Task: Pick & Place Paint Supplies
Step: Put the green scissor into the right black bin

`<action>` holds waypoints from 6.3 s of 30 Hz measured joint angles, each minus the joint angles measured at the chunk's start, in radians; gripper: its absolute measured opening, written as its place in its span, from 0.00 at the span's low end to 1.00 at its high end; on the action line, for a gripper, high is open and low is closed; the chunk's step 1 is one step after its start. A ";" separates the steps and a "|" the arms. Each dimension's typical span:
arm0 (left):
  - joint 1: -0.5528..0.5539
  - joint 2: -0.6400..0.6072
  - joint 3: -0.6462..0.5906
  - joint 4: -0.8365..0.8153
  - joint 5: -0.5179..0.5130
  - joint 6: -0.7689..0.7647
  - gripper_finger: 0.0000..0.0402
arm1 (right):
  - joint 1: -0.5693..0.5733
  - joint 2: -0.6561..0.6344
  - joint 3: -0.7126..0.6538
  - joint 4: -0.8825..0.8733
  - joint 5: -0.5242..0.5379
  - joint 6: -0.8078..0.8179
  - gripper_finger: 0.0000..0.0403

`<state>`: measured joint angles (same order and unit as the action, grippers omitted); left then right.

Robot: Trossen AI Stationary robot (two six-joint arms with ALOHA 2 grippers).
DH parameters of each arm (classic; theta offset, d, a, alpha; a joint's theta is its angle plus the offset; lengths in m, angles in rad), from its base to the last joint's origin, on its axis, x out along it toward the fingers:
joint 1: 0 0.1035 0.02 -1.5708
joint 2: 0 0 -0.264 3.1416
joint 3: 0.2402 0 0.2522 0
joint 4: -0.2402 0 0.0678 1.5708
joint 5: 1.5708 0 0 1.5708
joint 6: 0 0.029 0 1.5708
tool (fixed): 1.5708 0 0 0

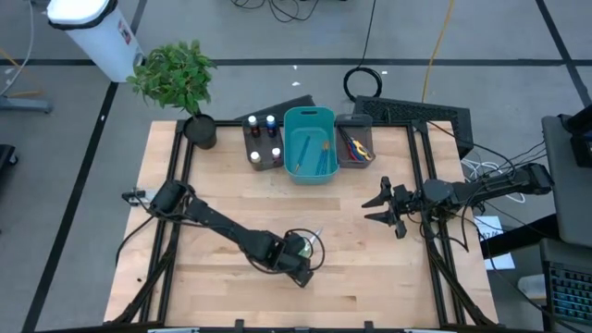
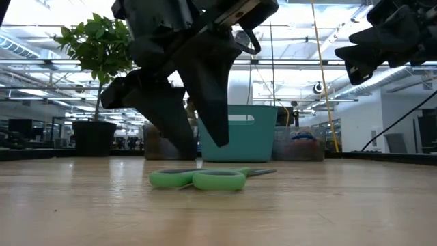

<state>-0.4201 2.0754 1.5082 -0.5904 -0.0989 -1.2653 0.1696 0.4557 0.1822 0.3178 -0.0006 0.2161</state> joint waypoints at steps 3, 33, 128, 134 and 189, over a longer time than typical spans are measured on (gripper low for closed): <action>-0.009 0.000 0.000 0.008 -0.029 -0.016 0.43 | 0.000 0.002 0.000 -0.013 0.000 -0.005 0.36; -0.022 0.091 0.004 -0.168 -0.126 0.109 0.43 | 0.000 0.026 0.000 0.007 0.001 -0.020 0.34; 0.324 -0.044 -0.003 0.795 -0.815 1.114 0.20 | -0.338 0.716 0.140 0.785 0.131 0.243 0.54; 0.325 -0.044 -0.003 0.797 -0.784 1.102 0.20 | -0.360 0.764 0.174 0.786 0.132 0.236 0.42; 0.464 -0.087 -0.003 0.869 0.186 0.739 0.48 | -0.148 0.346 0.235 -0.329 -0.204 0.219 0.06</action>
<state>0.0437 1.9881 1.5055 0.2783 0.0872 -0.5263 0.0212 0.8018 0.4175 -0.0109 -0.2047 0.4350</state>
